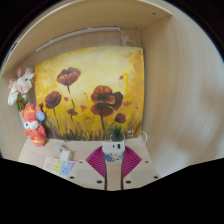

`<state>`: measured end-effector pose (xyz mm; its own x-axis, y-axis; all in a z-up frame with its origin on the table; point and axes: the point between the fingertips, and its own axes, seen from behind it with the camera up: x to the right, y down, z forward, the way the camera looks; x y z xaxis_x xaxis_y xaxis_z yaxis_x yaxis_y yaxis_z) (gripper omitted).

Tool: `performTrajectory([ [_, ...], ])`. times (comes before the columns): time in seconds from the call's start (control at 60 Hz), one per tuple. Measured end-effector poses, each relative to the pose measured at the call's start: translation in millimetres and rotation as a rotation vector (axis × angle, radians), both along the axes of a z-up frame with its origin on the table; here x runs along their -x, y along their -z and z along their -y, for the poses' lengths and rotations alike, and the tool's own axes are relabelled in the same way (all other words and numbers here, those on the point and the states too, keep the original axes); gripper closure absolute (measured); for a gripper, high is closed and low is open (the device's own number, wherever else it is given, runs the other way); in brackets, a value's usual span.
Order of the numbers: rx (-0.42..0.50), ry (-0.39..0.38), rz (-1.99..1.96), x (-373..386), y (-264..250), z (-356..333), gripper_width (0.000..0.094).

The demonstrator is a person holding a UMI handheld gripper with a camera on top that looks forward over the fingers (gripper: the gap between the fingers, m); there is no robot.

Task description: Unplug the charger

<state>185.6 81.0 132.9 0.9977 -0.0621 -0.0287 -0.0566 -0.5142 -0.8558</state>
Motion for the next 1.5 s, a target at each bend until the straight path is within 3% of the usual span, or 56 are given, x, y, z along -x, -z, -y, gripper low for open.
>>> performTrajectory([
  [0.1, 0.134, -0.005, -0.022, -21.2, 62.7, 24.1, 0.0764],
  [0.25, 0.239, -0.042, -0.032, -31.5, 124.0, 40.2, 0.0744],
  [0.417, 0.244, -0.075, -0.008, -31.7, 133.3, 35.7, 0.0689],
  [0.55, 0.239, -0.060, 0.006, -34.0, 132.8, 27.7, 0.0564],
  [0.65, 0.197, -0.016, 0.049, -42.4, 112.2, 24.4, 0.0323],
  [0.783, 0.090, 0.022, 0.044, -35.7, 49.2, 30.6, 0.0163],
  [0.967, -0.083, 0.023, 0.022, 8.0, -64.4, 68.6, 0.0147],
  [1.083, -0.150, -0.005, 0.014, 50.3, -110.7, 104.3, 0.0137],
  [1.2, -0.162, -0.049, 0.022, 95.2, -123.0, 141.6, 0.0135],
  [1.5, -0.079, -0.187, 0.038, 193.3, -88.7, 220.4, 0.0115],
])
